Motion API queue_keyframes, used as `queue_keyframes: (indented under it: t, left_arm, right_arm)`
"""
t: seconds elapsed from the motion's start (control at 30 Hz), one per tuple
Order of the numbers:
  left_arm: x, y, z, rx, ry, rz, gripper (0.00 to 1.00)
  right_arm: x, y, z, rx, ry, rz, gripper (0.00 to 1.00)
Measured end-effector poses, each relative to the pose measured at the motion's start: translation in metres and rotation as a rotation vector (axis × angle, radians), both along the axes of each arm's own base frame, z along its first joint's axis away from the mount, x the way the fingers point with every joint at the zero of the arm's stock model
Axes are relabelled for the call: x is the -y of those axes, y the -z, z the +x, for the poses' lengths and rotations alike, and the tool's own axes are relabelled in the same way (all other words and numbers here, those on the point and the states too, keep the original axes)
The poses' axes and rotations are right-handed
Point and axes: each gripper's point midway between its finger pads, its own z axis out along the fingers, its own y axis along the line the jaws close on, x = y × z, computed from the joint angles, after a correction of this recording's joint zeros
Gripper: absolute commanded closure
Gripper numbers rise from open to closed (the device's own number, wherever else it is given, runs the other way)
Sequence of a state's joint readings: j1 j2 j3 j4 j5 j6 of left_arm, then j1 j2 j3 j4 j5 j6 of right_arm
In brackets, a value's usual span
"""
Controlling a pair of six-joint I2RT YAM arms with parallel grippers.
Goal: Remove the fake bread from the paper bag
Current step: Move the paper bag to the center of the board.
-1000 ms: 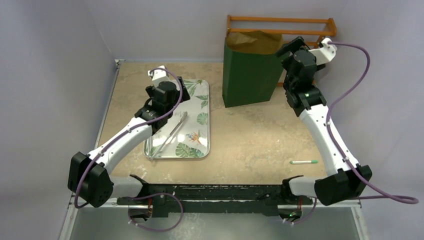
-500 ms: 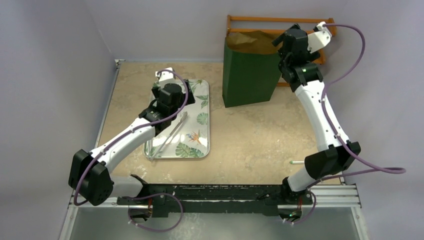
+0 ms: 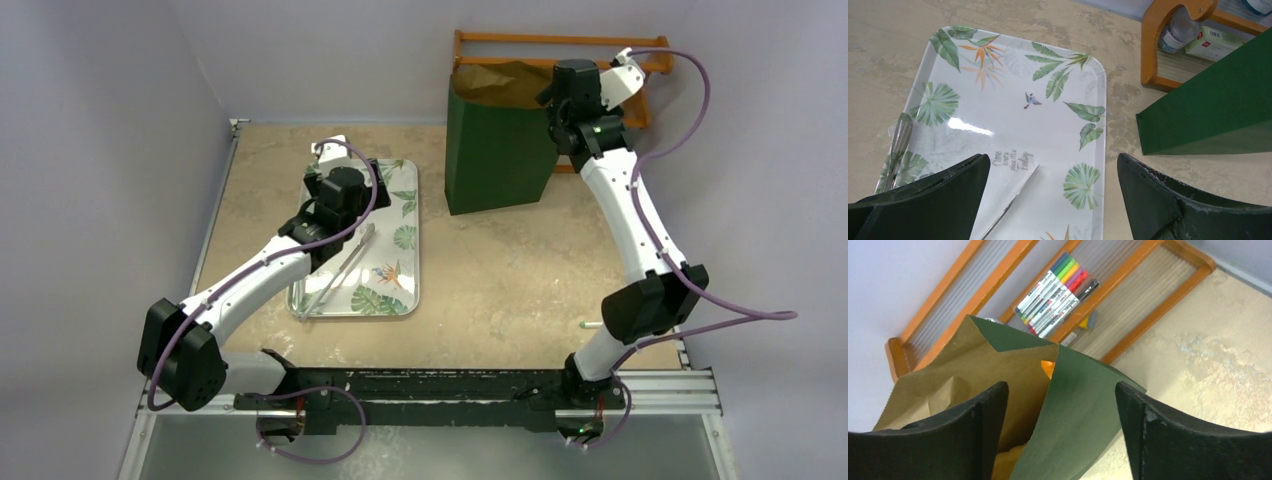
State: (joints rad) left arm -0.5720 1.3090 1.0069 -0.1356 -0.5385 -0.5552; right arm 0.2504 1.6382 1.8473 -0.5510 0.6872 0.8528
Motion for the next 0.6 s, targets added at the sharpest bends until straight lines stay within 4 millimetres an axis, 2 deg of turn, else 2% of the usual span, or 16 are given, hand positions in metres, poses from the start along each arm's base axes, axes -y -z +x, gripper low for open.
queue_keyframes:
  t: [0.23,0.4,0.5,0.6]
  left_arm:
    - [-0.003,-0.001,0.0,0.004,-0.016,0.007,0.0]
    - [-0.009,-0.003,-0.001,0.011,-0.041,0.014,0.0]
    - [-0.02,-0.004,-0.003,0.013,-0.094,0.028,0.0]
    - [-0.041,0.001,-0.009,-0.003,-0.212,0.051,0.0]
  right_arm:
    - [-0.01,0.025,0.001,-0.056,-0.045,0.022,0.68]
    - [-0.013,0.047,-0.01,-0.107,-0.072,0.034,0.92]
    - [-0.012,0.05,-0.025,-0.115,-0.087,0.042,1.0]
    - [-0.011,0.052,-0.04,-0.114,-0.1,0.047,1.0]
